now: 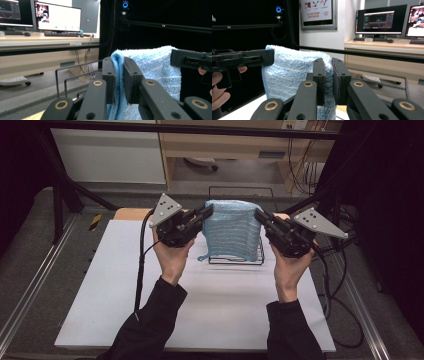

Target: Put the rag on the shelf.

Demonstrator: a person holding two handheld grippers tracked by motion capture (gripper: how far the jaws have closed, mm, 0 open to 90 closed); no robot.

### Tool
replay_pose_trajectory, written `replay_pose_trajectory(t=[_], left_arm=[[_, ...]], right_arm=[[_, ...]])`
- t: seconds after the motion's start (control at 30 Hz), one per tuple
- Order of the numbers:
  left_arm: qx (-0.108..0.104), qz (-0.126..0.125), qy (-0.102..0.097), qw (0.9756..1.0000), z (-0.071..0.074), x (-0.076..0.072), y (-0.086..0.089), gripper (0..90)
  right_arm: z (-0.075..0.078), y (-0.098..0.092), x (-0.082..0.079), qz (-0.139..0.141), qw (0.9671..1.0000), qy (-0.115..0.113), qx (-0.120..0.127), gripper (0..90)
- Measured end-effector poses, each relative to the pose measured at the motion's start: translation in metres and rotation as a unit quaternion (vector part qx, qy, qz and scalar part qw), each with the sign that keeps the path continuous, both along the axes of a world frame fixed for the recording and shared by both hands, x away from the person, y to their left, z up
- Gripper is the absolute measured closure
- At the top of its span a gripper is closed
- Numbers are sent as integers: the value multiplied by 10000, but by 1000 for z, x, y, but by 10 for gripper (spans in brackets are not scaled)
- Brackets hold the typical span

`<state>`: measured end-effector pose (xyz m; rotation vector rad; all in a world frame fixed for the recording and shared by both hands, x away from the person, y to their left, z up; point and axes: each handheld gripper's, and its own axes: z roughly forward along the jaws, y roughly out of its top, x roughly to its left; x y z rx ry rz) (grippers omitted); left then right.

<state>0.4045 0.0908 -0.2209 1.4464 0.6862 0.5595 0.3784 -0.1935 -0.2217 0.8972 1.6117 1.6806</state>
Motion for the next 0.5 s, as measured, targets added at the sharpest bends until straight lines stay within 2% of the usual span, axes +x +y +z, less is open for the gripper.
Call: replay_pose_trajectory(t=[0.5], left_arm=[[-156,71,-163,9997,27,19,-11,802]], right_arm=[[24,-5,19,-173,9994,-259,135,829]])
